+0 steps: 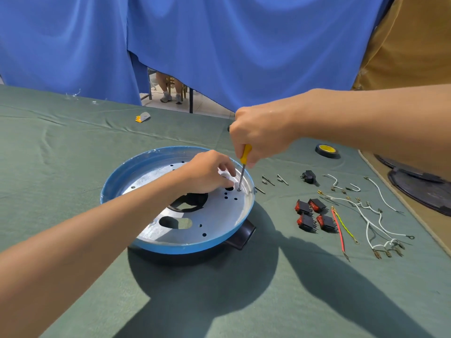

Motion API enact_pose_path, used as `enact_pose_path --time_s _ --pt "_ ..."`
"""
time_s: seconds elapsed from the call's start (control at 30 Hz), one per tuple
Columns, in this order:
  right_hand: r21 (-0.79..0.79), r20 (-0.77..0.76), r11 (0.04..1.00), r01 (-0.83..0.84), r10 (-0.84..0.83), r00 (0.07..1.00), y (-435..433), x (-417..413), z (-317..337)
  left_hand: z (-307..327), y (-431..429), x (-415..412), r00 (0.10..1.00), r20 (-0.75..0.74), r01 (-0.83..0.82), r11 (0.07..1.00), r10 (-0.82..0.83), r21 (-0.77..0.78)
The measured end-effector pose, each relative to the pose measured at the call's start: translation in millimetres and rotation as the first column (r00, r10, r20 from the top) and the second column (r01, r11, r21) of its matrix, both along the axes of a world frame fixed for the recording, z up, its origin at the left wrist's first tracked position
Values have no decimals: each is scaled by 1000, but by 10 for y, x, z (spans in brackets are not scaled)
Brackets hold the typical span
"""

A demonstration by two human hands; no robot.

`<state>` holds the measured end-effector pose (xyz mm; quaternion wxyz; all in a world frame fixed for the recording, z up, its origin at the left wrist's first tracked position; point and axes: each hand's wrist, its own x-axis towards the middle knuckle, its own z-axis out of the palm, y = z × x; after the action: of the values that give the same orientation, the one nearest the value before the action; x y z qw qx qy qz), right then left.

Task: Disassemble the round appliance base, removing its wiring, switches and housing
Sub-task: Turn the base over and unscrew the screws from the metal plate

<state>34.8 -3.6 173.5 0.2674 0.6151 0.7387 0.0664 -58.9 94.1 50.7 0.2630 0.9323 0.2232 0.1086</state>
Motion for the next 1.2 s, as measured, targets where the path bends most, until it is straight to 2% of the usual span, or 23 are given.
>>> enact_pose_path --time_s 0.07,0.17,0.3,0.37,0.4,0.47,0.53,0.6,0.67,0.77,0.87,1.0,1.1,1.2 --pt "-6 -2 999 -33 33 999 25 -15 8 32 -65 -31 994 5 106 994 -107 23" --pt "10 -8 1000 -6 6 1000 85 -56 -50 -4 -123 -18 990 36 134 991 -133 -20" --pt "142 -311 981 131 -82 947 104 -38 -128 -63 -124 14 989 127 85 996 -80 -31" --pt "199 -305 946 257 -189 933 118 -2 -94 -74 -127 24 990 121 73 997 -70 -22" --pt "186 -269 920 345 -290 919 121 16 -60 -79 -129 30 991 117 66 998 -63 -19" --pt "43 -191 856 516 -500 845 124 38 -13 -87 -132 47 992 115 52 999 -50 -10" --pt "-70 -183 824 562 -564 805 133 77 -5 -92 -136 51 992 119 50 999 -49 -6" --pt "-62 -162 870 489 -493 855 118 101 -16 -102 -128 43 990 129 61 998 -60 -4" --pt "-32 -69 928 370 -372 926 78 87 -28 -117 -113 30 986 146 77 997 -76 1" --pt "41 31 985 166 -167 985 14 62 -30 -129 -75 12 984 150 99 995 -98 3" --pt "38 42 998 -46 44 998 5 -7 -23 -121 -44 -17 987 117 112 993 -108 -31" --pt "-17 83 976 -219 219 972 6 -71 25 -115 -56 -38 986 114 124 991 -119 -45" --pt "-6 56 984 -181 181 982 19 -40 8 -126 -58 -57 987 118 118 992 -113 -36" --pt "57 -108 996 67 -60 992 45 26 -58 -132 -47 -57 985 122 127 991 -123 -30"
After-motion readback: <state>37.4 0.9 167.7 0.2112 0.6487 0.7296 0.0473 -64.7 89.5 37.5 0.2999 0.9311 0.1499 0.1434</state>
